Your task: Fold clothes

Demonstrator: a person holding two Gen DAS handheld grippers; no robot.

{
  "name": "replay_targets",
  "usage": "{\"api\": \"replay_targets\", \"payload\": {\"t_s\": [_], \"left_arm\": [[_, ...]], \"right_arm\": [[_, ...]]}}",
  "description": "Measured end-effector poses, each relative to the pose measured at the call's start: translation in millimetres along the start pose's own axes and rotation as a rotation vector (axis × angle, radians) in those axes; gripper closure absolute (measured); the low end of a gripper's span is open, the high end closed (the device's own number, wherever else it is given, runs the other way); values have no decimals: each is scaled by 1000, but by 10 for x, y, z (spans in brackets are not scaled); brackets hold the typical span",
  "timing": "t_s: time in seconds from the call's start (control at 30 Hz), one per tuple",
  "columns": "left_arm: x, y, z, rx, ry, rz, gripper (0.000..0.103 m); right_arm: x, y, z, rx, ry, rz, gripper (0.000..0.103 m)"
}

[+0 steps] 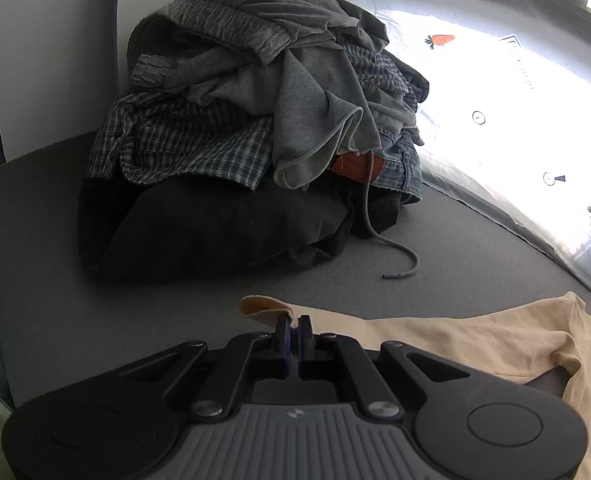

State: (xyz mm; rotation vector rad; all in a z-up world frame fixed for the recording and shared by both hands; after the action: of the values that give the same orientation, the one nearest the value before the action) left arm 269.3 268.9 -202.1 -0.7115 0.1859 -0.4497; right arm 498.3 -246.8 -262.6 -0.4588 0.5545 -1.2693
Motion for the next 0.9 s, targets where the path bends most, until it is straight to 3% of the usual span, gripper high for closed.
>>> {"api": "replay_targets", "payload": {"t_s": [0.23,0.3,0.37,0.47,0.57,0.67,0.73,0.83,0.9], "left_arm": [[-300,53,-381,-136,-81,57,95],[-298,-36,-429,-147,-100,20,93],[-240,-134,-488,-158,-89,-21,82],[55,-360,-650,-189,-18,-159,59],[420,-617,-844,-209,71,-318,51],[804,-878,-1101,-220,213,-452,48],[1022,-1027,-1292,-231,307,-515,47],[1245,-1164,-1551,-243,398,-539,45],[1344,-1210,-1689,-250,452,-535,45]], "right_arm": [[-3,-5,-2,2,5,0,0],[0,-3,-2,1,6,0,0],[-3,-6,-1,-4,-1,4,0],[11,-65,-16,-56,-33,40,0],[85,-238,-104,-113,-8,30,2],[194,-527,-278,-127,0,4,13],[306,-736,-417,-138,27,-4,20],[440,-1022,-608,-146,71,-9,26],[482,-1151,-688,-144,74,-1,41]]}}
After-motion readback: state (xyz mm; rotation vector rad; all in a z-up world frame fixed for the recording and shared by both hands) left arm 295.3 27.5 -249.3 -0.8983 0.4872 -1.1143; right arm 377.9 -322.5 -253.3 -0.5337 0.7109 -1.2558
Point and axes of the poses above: each gripper's, at about its wrist camera, not at the fingertips, and y roughly the way its jaws point, x to its right, z to its top, the point moved 8 cm from there along y, roughly the way its jaws point, and after that the axes turned 10 degrees about z, right-handed, at the moved point
